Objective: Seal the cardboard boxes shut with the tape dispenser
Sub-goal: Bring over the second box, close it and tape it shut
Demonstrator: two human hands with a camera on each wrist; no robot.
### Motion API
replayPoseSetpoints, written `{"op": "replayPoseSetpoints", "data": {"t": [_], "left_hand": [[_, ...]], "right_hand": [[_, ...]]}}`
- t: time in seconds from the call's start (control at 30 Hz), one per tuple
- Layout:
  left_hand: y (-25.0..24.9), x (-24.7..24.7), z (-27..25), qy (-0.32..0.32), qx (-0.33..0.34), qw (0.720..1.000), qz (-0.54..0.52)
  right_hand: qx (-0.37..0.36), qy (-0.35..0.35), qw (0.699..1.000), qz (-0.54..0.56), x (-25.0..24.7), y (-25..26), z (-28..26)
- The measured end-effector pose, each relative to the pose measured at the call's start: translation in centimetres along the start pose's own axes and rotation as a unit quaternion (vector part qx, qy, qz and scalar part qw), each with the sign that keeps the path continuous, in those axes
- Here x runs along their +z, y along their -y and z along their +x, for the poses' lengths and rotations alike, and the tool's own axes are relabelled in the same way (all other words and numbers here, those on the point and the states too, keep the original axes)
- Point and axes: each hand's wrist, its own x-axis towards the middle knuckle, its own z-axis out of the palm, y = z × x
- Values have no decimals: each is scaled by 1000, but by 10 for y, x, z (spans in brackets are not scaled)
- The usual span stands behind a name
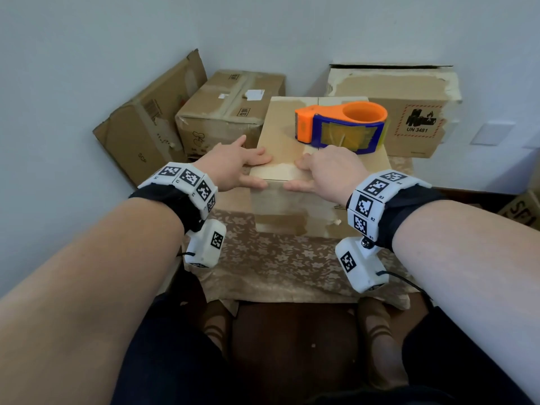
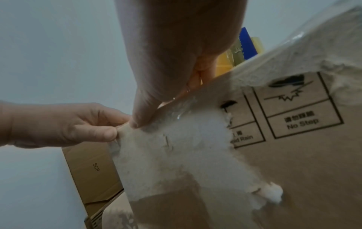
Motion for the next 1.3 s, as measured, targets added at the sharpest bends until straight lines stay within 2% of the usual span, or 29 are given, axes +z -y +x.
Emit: {"op": "replayPoseSetpoints", "data": {"t": [0.37, 0.47, 0.6, 0.7, 0.8, 0.9, 1.0, 1.13, 1.3], "left_hand": [[2, 9, 2, -26, -2, 999, 26], [-4, 4, 3, -14, -14, 998, 68], [-17, -6, 6, 0, -20, 982, 190], [-28, -13, 10, 13, -41, 970, 237], [-46, -18, 17, 46, -91, 961, 259], [-72, -17, 25, 22, -76, 969, 233], [-94, -9, 32, -26, 0, 990, 139], [-112, 6, 39, -95, 93, 988, 73], [-111, 31, 49, -95, 58, 993, 40]], "right_hand": [[4, -7, 999, -35, 5, 2, 3], [-10, 15, 1000, -12, 8, -3, 5], [-11, 47, 996, 80, -4, -17, -3], [11, 7, 988, 151, -12, -33, -16], [52, -27, 987, 151, -12, -55, -31], [81, -27, 987, 134, -11, -77, -48], [81, 15, 988, 128, -8, -91, -60], [77, 45, 987, 134, 0, -95, -66], [70, 33, 990, 121, 7, -97, -67]]}}
